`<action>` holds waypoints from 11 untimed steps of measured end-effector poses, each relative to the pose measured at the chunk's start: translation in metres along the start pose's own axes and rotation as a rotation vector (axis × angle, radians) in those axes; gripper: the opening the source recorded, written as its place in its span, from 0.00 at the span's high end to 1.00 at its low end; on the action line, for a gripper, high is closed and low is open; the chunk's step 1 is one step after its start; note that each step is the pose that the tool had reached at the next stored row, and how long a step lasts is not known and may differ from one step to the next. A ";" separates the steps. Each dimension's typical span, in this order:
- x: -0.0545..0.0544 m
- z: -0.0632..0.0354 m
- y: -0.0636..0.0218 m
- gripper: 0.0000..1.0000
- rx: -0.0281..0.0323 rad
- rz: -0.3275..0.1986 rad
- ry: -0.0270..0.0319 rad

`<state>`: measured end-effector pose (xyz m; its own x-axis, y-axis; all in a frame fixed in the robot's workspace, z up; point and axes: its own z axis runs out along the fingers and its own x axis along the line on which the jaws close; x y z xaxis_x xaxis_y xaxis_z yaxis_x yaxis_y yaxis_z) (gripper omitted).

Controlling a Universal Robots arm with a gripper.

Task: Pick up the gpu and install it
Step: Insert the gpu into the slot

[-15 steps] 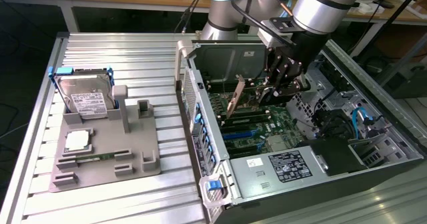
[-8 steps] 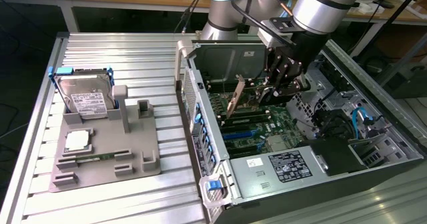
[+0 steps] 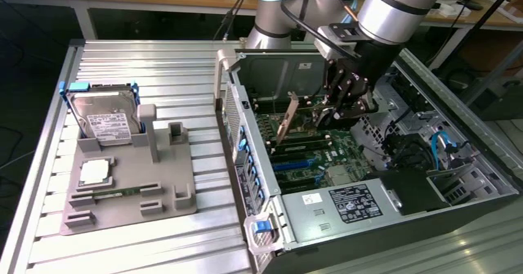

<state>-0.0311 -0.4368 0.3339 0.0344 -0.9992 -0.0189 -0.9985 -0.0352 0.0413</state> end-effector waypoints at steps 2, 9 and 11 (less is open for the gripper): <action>0.001 0.0008 -0.0001 0.73 0.0003 0.019 -0.0005; 0.008 0.0014 -0.0009 0.73 0.0007 0.033 -0.0052; 0.012 0.0018 -0.0008 0.73 0.0009 0.034 -0.0130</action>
<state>-0.0300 -0.4487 0.3319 -0.0004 -0.9995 -0.0304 -0.9991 -0.0009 0.0413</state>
